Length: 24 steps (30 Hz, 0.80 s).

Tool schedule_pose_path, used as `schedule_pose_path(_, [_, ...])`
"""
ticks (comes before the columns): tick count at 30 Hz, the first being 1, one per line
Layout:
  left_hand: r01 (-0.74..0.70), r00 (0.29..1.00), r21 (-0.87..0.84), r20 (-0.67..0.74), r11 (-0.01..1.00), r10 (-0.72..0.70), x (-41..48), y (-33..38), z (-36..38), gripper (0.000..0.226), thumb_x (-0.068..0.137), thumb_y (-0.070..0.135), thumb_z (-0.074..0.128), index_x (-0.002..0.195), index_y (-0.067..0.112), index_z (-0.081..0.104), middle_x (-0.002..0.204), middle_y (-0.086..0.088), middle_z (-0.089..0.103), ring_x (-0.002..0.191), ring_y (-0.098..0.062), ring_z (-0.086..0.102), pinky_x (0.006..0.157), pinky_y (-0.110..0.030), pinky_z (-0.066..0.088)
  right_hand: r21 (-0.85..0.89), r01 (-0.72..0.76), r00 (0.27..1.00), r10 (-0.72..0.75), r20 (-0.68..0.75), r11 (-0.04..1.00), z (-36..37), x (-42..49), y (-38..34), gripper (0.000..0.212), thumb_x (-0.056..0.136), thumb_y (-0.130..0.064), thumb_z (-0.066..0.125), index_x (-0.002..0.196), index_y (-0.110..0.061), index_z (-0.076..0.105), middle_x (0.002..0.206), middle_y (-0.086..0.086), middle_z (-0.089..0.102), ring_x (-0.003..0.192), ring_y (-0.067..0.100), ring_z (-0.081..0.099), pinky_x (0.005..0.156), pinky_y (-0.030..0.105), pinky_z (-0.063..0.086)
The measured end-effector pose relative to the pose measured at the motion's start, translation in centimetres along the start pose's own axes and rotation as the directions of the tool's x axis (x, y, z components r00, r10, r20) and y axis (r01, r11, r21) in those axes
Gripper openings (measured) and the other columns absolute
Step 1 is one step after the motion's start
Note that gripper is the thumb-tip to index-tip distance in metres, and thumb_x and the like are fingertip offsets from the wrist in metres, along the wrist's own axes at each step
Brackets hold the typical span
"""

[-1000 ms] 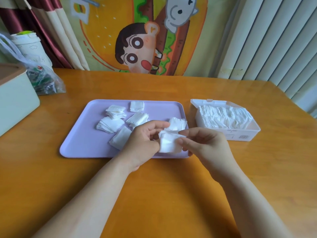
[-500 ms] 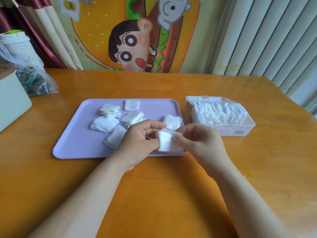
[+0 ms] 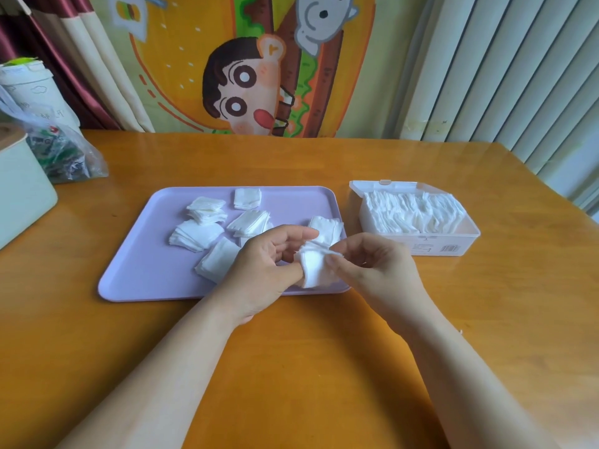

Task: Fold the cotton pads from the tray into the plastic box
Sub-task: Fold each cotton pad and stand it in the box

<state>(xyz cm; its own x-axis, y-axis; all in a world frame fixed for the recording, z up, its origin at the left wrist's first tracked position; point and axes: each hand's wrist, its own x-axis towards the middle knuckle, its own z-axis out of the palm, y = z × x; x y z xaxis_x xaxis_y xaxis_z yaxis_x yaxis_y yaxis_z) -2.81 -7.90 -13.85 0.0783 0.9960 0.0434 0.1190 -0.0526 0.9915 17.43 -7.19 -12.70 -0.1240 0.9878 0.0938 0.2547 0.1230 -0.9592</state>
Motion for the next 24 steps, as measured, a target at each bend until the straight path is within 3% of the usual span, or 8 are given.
schedule_pose_path(3, [-0.015, 1.000, 0.059, 0.001, 0.998, 0.015, 0.1, -0.1, 0.2, 0.040, 0.089, 0.001, 0.069, 0.108, 0.034, 0.079, 0.108, 0.000, 0.077, 0.108, -0.027, 0.068, 0.095, -0.046, 0.061, 0.004, 0.001, 1.000, -0.001, -0.018, 1.000, 0.1, 0.1, 0.1, 0.007, 0.092, -0.014, 0.079, 0.085, -0.017, 0.076, 0.080, 0.001, 0.076, 0.074, 0.012, 0.067, 0.068, 0.029, 0.054])
schedule_pose_path(6, [-0.004, 1.000, 0.095, -0.011, 0.996, 0.005, 0.2, -0.1, 0.1, 0.030, 0.087, 0.015, 0.074, 0.110, 0.035, 0.078, 0.109, 0.003, 0.078, 0.108, -0.024, 0.070, 0.100, -0.052, 0.058, 0.068, 0.015, 0.999, -0.012, -0.040, 0.998, 0.1, 0.1, 0.2, 0.005, 0.091, -0.015, 0.077, 0.086, -0.015, 0.074, 0.085, 0.005, 0.077, 0.082, 0.026, 0.070, 0.077, 0.048, 0.057])
schedule_pose_path(10, [0.001, 0.999, 0.108, -0.053, 0.994, 0.005, 0.0, 0.1, -0.1, 0.043, 0.078, 0.024, 0.076, 0.117, 0.041, 0.073, 0.134, 0.026, 0.062, 0.111, 0.002, 0.065, 0.100, -0.030, 0.056, 0.204, -0.004, 0.993, 0.027, -0.113, 0.979, -0.2, 0.2, 0.2, 0.006, 0.085, -0.018, 0.074, 0.086, -0.014, 0.071, 0.093, 0.021, 0.075, 0.088, 0.041, 0.071, 0.088, 0.061, 0.056])
schedule_pose_path(12, [0.003, 0.997, 0.090, -0.078, 0.996, 0.004, -0.1, 0.2, 0.0, 0.048, 0.079, 0.012, 0.067, 0.115, 0.043, 0.073, 0.143, 0.031, 0.053, 0.096, 0.005, 0.064, 0.088, -0.019, 0.055, 0.266, -0.038, 0.992, 0.069, -0.106, 0.963, -0.3, 0.3, 0.1, 0.005, 0.091, -0.007, 0.072, 0.089, -0.010, 0.068, 0.088, 0.021, 0.075, 0.078, 0.038, 0.069, 0.086, 0.058, 0.058])
schedule_pose_path(14, [0.002, 0.989, 0.081, -0.145, 0.997, 0.009, -0.2, 0.3, 0.0, 0.053, 0.074, 0.014, 0.060, 0.113, 0.047, 0.072, 0.139, 0.035, 0.053, 0.086, -0.004, 0.064, 0.081, -0.019, 0.056, 0.290, -0.065, 0.991, 0.095, -0.094, 0.955, -0.2, 0.2, 0.0, 0.010, 0.096, 0.000, 0.068, 0.092, -0.009, 0.067, 0.084, 0.015, 0.075, 0.072, 0.029, 0.069, 0.078, 0.047, 0.059])
schedule_pose_path(18, [-0.046, 0.990, 0.032, -0.135, 0.998, 0.050, -0.2, 0.5, 0.2, 0.041, 0.081, 0.029, 0.071, 0.122, 0.035, 0.071, 0.121, 0.019, 0.072, 0.115, -0.001, 0.064, 0.100, -0.026, 0.052, 0.274, -0.053, 0.995, 0.074, -0.067, 0.960, 0.2, 0.1, 0.1, 0.011, 0.099, -0.001, 0.068, 0.106, -0.007, 0.074, 0.082, 0.007, 0.076, 0.069, 0.020, 0.070, 0.069, 0.034, 0.062])
schedule_pose_path(21, [-0.036, 0.986, 0.063, -0.160, 0.997, 0.045, -0.2, 0.2, 0.6, 0.028, 0.091, 0.029, 0.080, 0.119, 0.028, 0.075, 0.103, 0.012, 0.077, 0.103, -0.003, 0.070, 0.097, -0.026, 0.054, 0.225, -0.042, 0.997, 0.054, -0.047, 0.973, 0.4, 0.0, 0.1, 0.018, 0.099, -0.002, 0.071, 0.114, -0.009, 0.076, 0.076, -0.001, 0.075, 0.067, 0.018, 0.073, 0.065, 0.027, 0.060])
schedule_pose_path(24, [-0.048, 0.988, 0.105, -0.144, 0.993, 0.063, 0.0, -0.1, 0.8, 0.018, 0.096, 0.017, 0.075, 0.111, 0.027, 0.079, 0.096, 0.010, 0.079, 0.096, -0.009, 0.074, 0.091, -0.029, 0.057, 0.229, -0.072, 0.997, 0.078, -0.018, 0.971, 0.7, 0.0, 0.0, 0.026, 0.096, -0.004, 0.075, 0.121, -0.013, 0.074, 0.088, 0.005, 0.081, 0.074, 0.021, 0.078, 0.068, 0.030, 0.064])
